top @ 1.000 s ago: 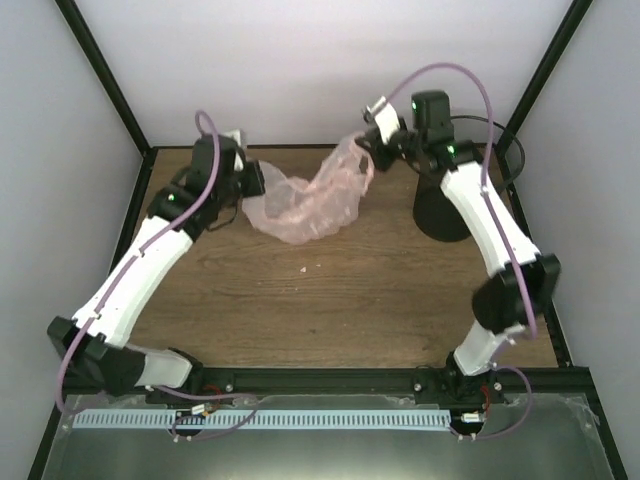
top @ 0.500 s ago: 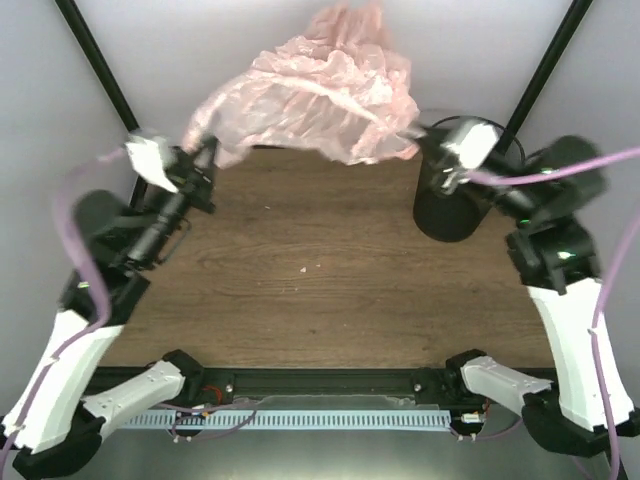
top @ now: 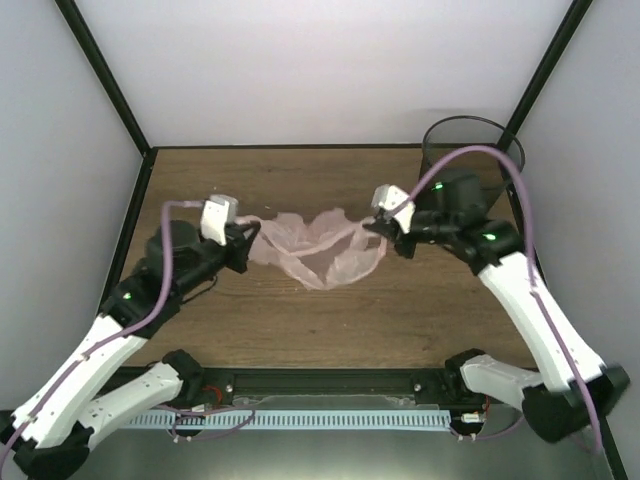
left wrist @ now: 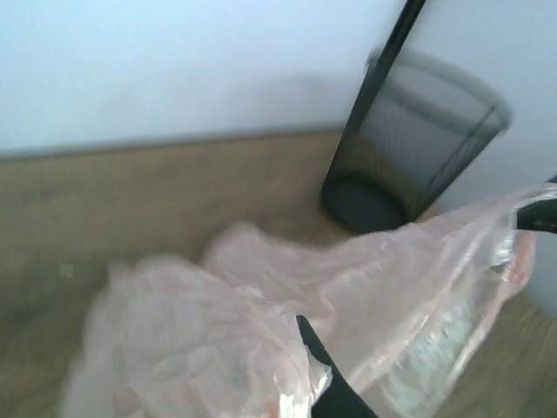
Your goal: Put the trash bags into the trash bin
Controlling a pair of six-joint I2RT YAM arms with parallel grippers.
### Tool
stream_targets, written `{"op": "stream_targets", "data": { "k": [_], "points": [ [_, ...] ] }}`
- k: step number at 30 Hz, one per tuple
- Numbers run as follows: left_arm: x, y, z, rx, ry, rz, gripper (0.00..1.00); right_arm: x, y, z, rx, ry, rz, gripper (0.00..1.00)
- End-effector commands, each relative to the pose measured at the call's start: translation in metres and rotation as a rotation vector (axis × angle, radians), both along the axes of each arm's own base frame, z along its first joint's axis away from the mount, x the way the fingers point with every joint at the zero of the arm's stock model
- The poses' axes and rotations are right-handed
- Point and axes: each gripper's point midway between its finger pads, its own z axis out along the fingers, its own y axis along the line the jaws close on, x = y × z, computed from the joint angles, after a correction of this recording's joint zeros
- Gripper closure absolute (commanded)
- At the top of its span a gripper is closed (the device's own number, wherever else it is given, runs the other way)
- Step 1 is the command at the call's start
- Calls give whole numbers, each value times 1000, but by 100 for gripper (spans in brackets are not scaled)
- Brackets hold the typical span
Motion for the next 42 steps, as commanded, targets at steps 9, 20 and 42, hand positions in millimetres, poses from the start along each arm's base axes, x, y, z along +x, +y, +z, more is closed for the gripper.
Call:
{"op": "stream_targets", "data": {
  "k": [9,20,42],
  "points": [
    [54,5,21,-65,136,219,96,74,20,75,194,-53,-209,99],
    [113,6,222,-109,-312,200,96,158,25,247,297,-337,-287,99],
    [-33,-23,14,-119,9,-262,96,-29,20,-4,48,111,148,99]
  ]
}}
